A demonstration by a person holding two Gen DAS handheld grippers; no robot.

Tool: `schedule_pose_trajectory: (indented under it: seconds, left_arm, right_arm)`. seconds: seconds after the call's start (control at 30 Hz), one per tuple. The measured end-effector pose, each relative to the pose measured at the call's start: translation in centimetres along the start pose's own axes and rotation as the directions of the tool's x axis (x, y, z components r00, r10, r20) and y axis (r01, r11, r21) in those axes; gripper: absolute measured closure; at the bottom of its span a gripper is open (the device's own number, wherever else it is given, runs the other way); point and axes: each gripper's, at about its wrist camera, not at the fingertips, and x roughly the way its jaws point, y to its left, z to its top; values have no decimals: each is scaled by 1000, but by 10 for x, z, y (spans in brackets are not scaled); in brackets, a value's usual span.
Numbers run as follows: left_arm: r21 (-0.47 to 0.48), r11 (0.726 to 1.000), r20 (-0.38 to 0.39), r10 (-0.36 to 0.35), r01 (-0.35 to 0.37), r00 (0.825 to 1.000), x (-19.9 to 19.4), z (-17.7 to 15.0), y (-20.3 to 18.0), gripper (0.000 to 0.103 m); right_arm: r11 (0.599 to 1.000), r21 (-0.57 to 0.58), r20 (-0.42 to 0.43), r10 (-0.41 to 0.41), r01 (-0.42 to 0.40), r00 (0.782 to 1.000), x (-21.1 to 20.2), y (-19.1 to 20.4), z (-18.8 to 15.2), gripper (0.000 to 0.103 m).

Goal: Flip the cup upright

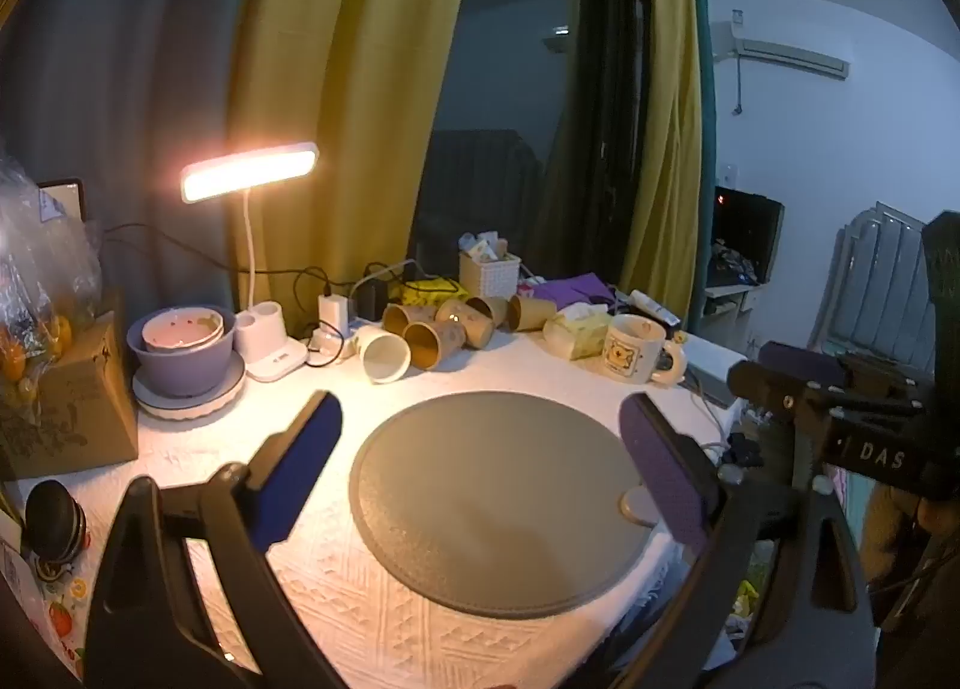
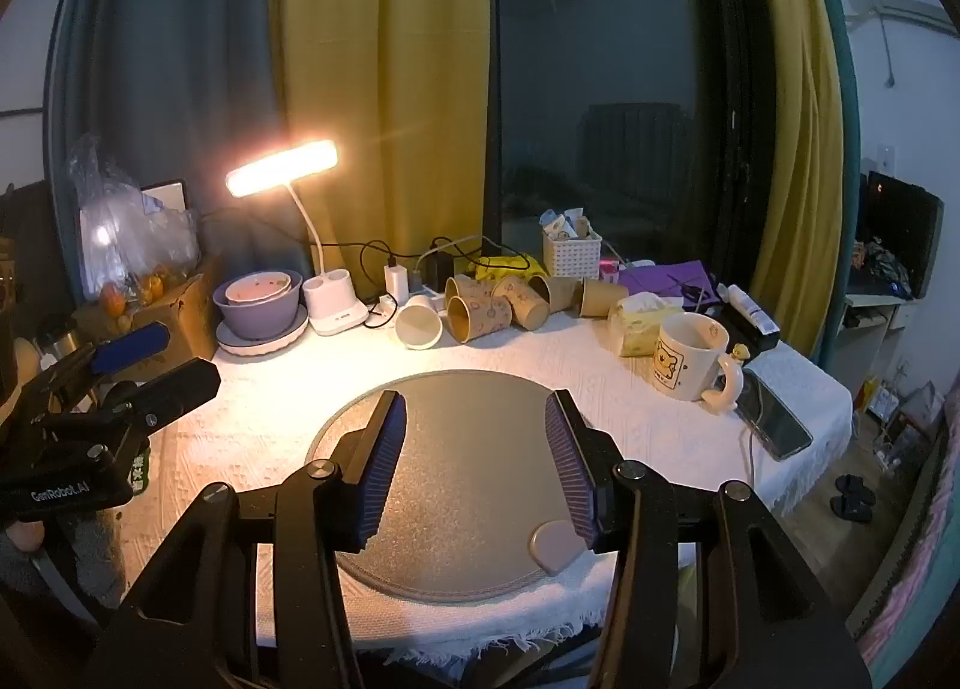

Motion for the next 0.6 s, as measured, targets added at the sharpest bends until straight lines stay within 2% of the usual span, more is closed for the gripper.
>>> schedule_pose_trajectory:
  seconds: [0.6]
  left_arm:
    - [0, 1000, 0, -2, 2, 1000, 1, 1, 1, 8]
  right_arm:
    - [1000, 2, 5, 2, -2, 1000, 0, 0, 0, 52]
